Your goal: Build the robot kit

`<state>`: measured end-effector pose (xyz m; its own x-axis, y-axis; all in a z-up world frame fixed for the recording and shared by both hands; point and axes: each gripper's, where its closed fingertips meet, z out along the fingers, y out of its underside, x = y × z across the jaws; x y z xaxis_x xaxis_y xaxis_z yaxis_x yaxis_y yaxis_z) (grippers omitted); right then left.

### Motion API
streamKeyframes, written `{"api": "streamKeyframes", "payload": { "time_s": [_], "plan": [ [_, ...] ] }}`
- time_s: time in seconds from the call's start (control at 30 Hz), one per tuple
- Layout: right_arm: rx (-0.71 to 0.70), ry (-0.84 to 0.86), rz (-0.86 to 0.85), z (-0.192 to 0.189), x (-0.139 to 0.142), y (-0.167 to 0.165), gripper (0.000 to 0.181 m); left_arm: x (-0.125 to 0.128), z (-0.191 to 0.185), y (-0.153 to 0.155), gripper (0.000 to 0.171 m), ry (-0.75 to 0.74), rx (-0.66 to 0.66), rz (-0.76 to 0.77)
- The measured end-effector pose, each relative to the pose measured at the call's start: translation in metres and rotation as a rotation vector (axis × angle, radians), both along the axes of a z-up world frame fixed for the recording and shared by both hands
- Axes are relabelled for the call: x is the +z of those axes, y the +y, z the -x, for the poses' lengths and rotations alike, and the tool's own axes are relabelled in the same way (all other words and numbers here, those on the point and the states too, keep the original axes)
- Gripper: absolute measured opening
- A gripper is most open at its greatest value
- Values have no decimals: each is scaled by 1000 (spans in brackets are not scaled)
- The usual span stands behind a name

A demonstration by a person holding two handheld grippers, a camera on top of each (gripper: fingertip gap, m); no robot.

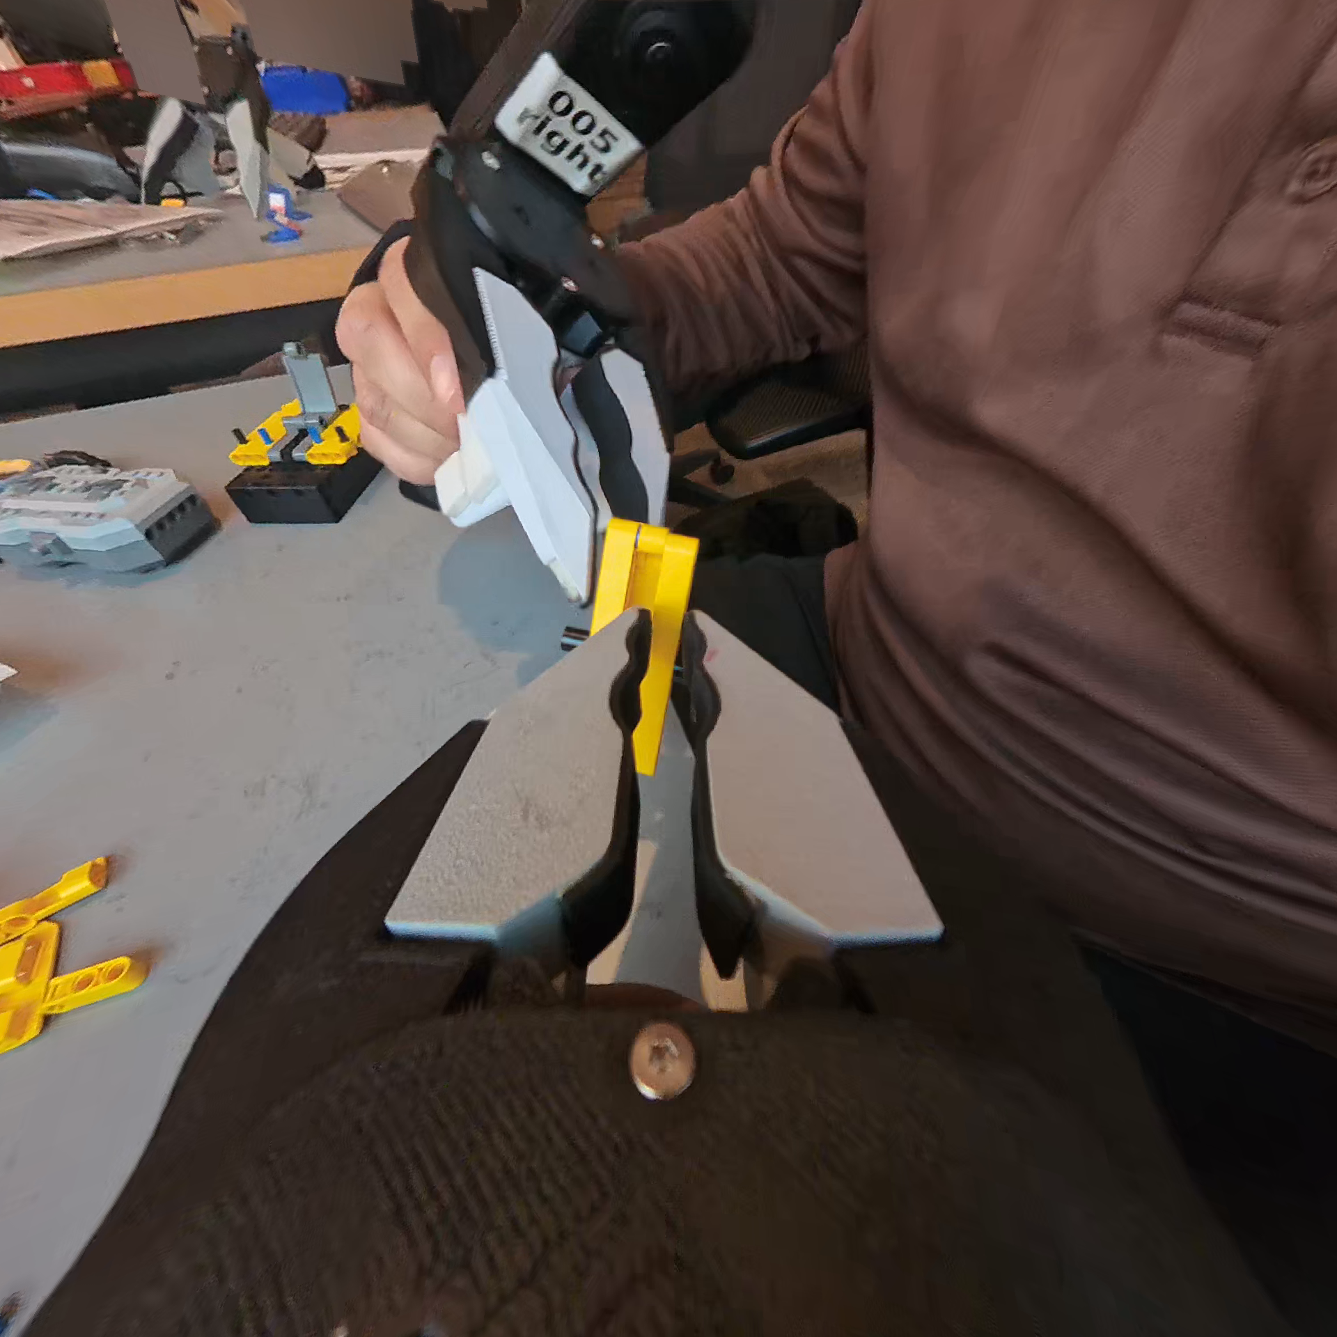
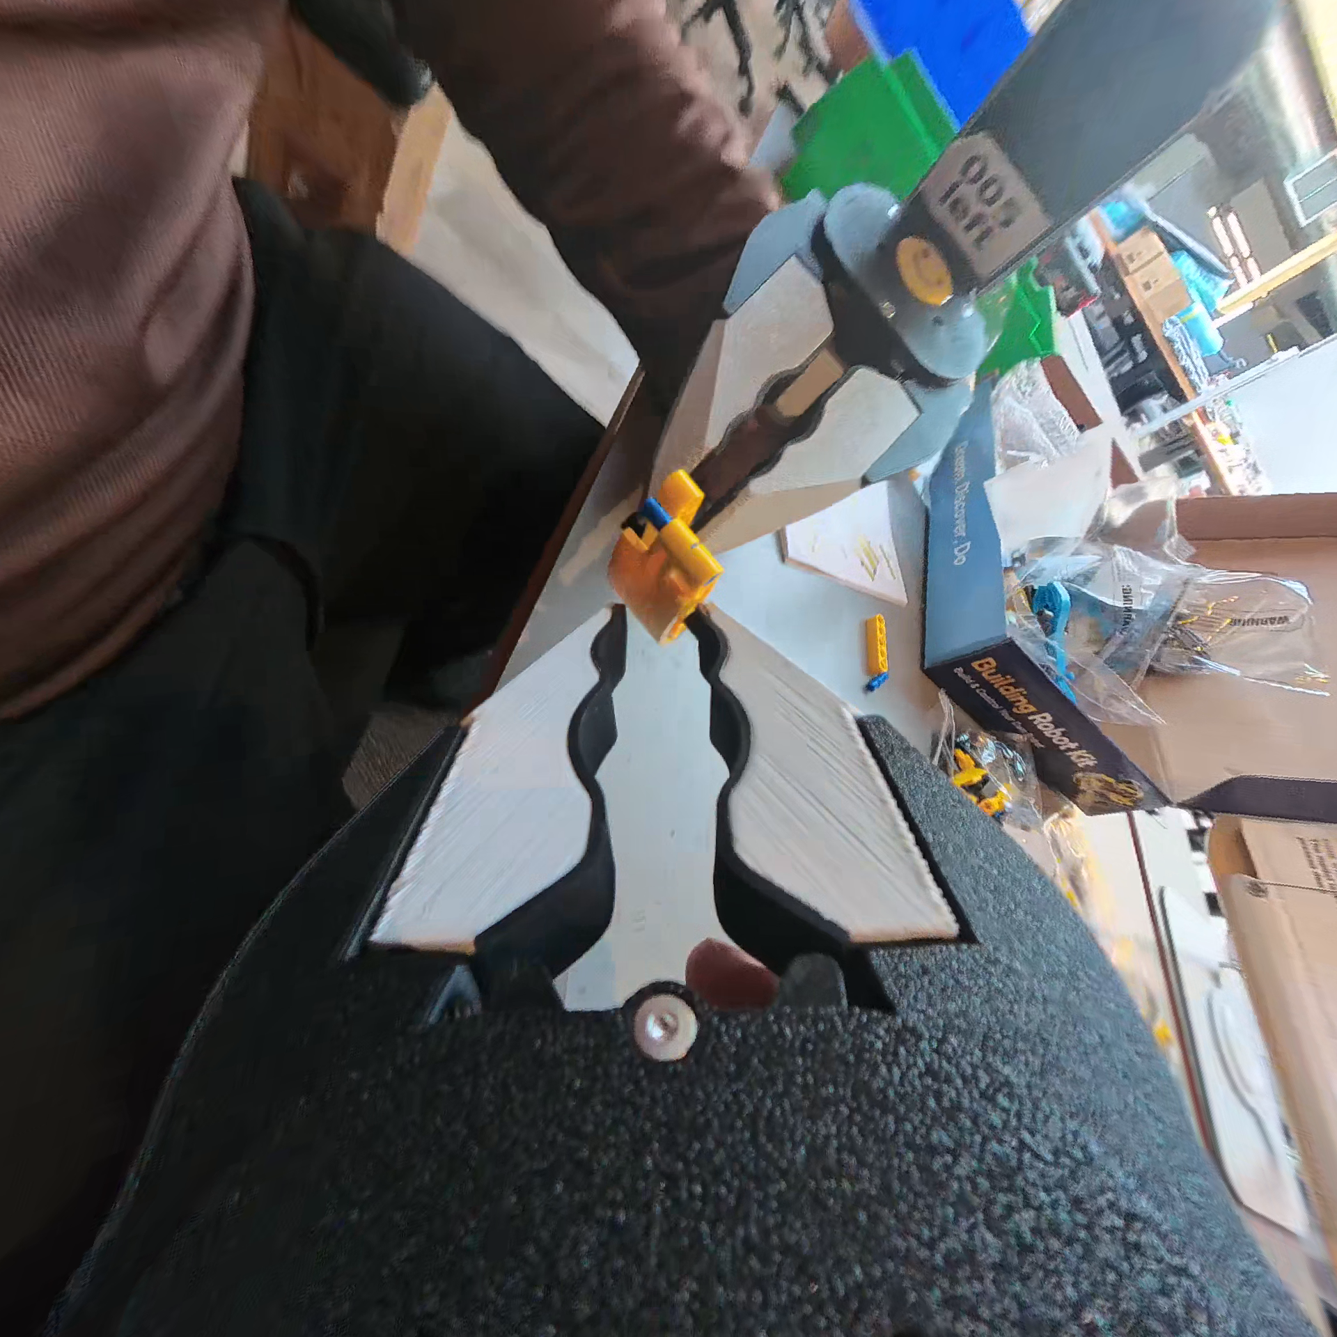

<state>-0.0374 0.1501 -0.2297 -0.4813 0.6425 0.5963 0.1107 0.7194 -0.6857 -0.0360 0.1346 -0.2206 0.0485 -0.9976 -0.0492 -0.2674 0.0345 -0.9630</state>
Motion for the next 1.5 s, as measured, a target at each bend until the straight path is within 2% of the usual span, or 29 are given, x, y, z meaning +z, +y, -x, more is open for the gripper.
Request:
{"api": "streamKeyframes", "payload": {
  "time_s": [0.13, 0.33, 0.53, 0.73, 0.87, 0.9, 0.97, 1.03, 1.2, 1.37, 1.5],
  "plan": [
    [35, 48, 133, 1, 14, -2, 19, 9, 5, -2, 5, -63, -37, 38],
    [100, 67, 179, 5, 26, -5, 22, 11, 10, -4, 5, -83, -122, 105],
    [168, 41, 212, 10, 25, -8, 15, 15, 13, -1, 5, -115, -153, 134],
    [140, 37, 313, 16, 22, 10, 14, 10, 20, 21, 6, -85, -48, 150],
    [15, 55, 415, 29, 19, 41, 11, 4, 38, 59, 8, -62, 136, 184],
    [-22, 62, 423, 32, 18, 49, 11, 5, 43, 67, 13, -71, 177, 191],
    [-86, 65, 415, 38, 15, 62, 8, 8, 49, 76, 14, -102, 223, 207],
    [-115, 48, 440, 42, 10, 67, 8, 1, 50, 83, 12, -56, 268, 193],
    [-156, 25, 449, 45, 5, 76, 8, -9, 52, 91, 11, 30, 325, 115],
    [-139, 33, 466, 45, 7, 74, 7, -13, 50, 92, 20, 76, 336, 57],
    [-132, 29, 482, 44, 8, 74, 7, -13, 48, 89, 14, 83, 326, 17]
  ]
}}
